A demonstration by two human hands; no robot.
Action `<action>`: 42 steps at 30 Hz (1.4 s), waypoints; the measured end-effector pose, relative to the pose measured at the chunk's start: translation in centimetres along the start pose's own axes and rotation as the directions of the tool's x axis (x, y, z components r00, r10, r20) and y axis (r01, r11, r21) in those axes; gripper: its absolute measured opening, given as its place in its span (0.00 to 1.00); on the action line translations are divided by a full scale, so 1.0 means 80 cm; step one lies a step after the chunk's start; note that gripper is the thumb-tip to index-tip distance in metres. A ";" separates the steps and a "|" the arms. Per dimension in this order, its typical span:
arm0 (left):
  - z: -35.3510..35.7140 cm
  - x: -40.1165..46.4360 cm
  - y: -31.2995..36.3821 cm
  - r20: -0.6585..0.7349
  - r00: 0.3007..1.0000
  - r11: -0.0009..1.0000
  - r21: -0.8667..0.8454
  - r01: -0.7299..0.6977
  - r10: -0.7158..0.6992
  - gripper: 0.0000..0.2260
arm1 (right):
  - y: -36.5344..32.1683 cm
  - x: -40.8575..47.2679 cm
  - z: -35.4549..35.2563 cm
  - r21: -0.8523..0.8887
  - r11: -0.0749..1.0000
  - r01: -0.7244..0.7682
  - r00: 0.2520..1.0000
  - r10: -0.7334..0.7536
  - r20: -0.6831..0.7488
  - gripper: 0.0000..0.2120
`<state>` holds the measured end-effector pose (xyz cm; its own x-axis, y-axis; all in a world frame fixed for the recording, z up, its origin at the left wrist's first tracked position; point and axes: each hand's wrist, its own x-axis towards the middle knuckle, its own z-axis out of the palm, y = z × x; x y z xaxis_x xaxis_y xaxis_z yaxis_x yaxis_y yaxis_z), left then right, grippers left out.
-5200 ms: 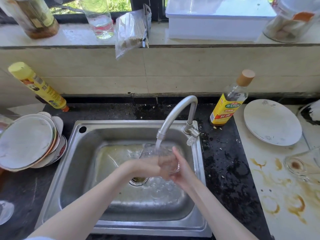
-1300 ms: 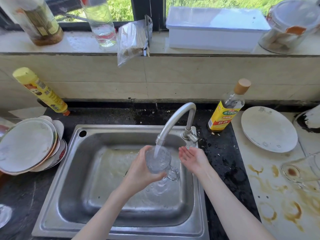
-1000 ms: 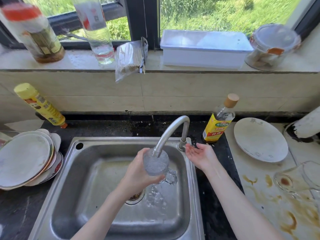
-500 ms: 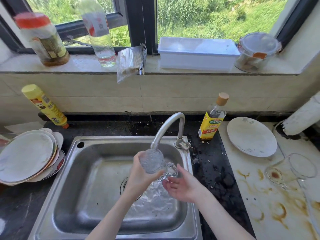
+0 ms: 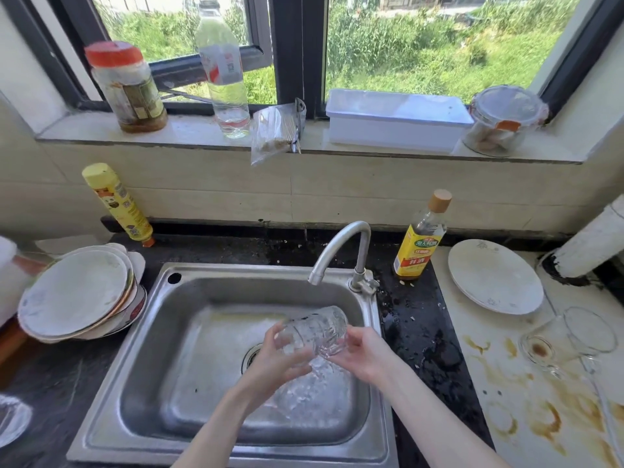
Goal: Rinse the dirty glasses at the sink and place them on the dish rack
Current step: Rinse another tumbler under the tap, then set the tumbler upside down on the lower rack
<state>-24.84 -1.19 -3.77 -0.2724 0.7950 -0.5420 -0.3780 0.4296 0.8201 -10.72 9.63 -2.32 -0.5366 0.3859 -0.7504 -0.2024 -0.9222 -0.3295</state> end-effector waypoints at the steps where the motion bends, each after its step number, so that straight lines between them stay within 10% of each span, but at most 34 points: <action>1: -0.001 -0.001 0.002 0.014 0.999 0.995 -0.094 0.040 -0.039 0.31 | 0.001 0.002 -0.002 -0.040 0.999 0.024 1.000 -0.025 -0.016 0.11; 5: -0.008 -0.005 0.008 0.021 0.994 0.988 -0.115 0.107 -0.105 0.30 | 0.010 -0.003 -0.002 -0.248 0.958 0.145 0.986 -0.160 -0.041 0.10; 8: -0.019 -0.008 0.017 0.031 0.995 0.975 0.206 0.088 -0.096 0.30 | 0.011 -0.016 0.005 -0.315 0.922 0.223 0.972 -0.234 0.005 0.09; 11: -0.029 -0.009 0.035 0.094 0.995 0.823 0.568 -0.025 -0.035 0.29 | 0.006 -0.031 0.013 -0.380 0.879 0.288 0.956 -0.287 0.059 0.07; 17: -0.031 -0.014 0.051 0.183 0.979 0.629 0.751 -0.201 0.095 0.30 | -0.002 -0.058 0.024 -0.522 0.771 0.364 0.931 -0.309 0.194 0.12; 22: -0.026 -0.037 0.046 0.209 0.953 0.625 0.720 -0.303 0.221 0.38 | -0.001 -0.081 0.040 -0.861 0.441 0.252 0.918 -0.390 0.069 0.18; 31: -0.031 -0.075 0.071 0.454 0.838 0.394 0.741 -0.543 0.302 0.36 | 0.038 -0.148 0.055 -0.684 0.668 0.294 0.933 -0.357 0.052 0.19; 42: -0.058 -0.174 0.049 0.783 0.590 -0.323 0.619 -0.716 0.196 0.46 | 0.202 -0.281 0.023 -0.583 0.637 0.504 0.614 -0.739 -0.277 0.12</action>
<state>-26.62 -12.60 6.13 0.4585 0.8886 -0.0150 0.8651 -0.4423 0.2366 -3.43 -13.97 10.31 0.0466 0.9254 -0.3762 0.0787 -0.3789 -0.9221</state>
